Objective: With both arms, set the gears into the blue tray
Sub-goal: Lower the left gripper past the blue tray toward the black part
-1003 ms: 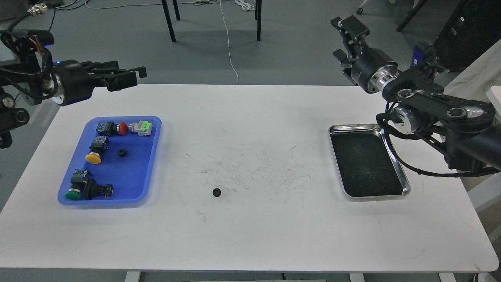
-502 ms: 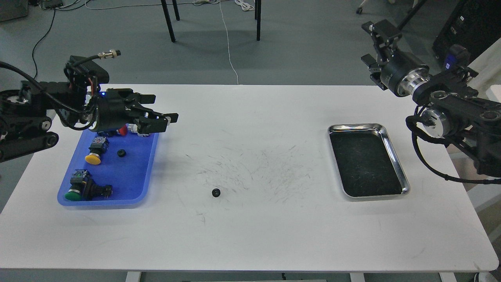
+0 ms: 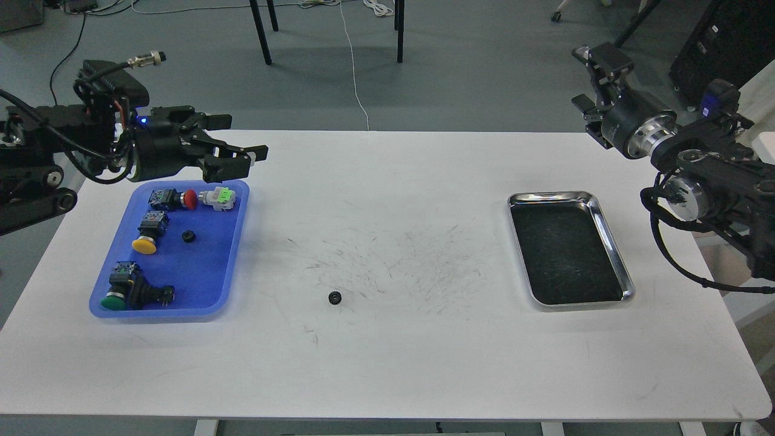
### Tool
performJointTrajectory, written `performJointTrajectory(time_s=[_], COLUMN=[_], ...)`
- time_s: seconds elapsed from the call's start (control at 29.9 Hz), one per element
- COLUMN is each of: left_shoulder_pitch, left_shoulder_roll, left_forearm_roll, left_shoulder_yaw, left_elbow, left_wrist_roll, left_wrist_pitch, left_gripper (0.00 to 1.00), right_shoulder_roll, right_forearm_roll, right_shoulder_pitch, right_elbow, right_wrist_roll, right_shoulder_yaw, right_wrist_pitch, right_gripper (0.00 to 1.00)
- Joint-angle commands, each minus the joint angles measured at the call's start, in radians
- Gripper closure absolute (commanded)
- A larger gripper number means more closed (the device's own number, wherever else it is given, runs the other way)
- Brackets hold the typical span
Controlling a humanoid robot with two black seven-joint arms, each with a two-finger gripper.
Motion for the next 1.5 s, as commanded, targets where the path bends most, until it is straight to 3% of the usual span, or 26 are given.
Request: performJointTrajectory(time_s=[0.0,0.5,0.64,0.9,1.17,1.47], left_shoulder_pitch=[0.018,0.02,0.008,0.019,0.051,0.115], left_shoulder_roll=[0.007,-0.007,-0.015,-0.108,-0.235,-0.271], left_forearm_roll=[-0.002,0.397,0.451,0.485,0.474,0.469], left_shoulder_yaw=[-0.011,0.036,0.044,0.072,0.095,0.125], left_elbow=[-0.026,-0.1,-0.167,-0.155,-0.037,0.004], left_wrist_roll=[0.0,0.0,0.0,0.0,0.0,0.0], left_wrist_pitch=[0.0,0.025,0.041,0.068,0.071,0.075], left_gripper=[0.02,0.03,0.03,0.04,0.04,0.02], right_shoulder_roll=[0.002,-0.02,-0.009,-0.009,-0.008,-0.003], right_forearm_roll=[0.0,0.001,0.003,0.138,0.179,0.176], right_shoulder_pitch=[0.0,-0.006,-0.041,-0.081,-0.118,-0.121], right_elbow=[-0.001,0.005,0.007,0.013,0.002,-0.003], right_wrist_roll=[0.0,0.009,0.005,-0.026,-0.028,-0.028], right_shoulder_yaw=[0.001,0.052,0.098,0.158,0.196,0.193], right_wrist_pitch=[0.0,-0.012,-0.023,-0.009,-0.009,-0.015], right_gripper=[0.06,0.05,0.03,0.03,0.03,0.03])
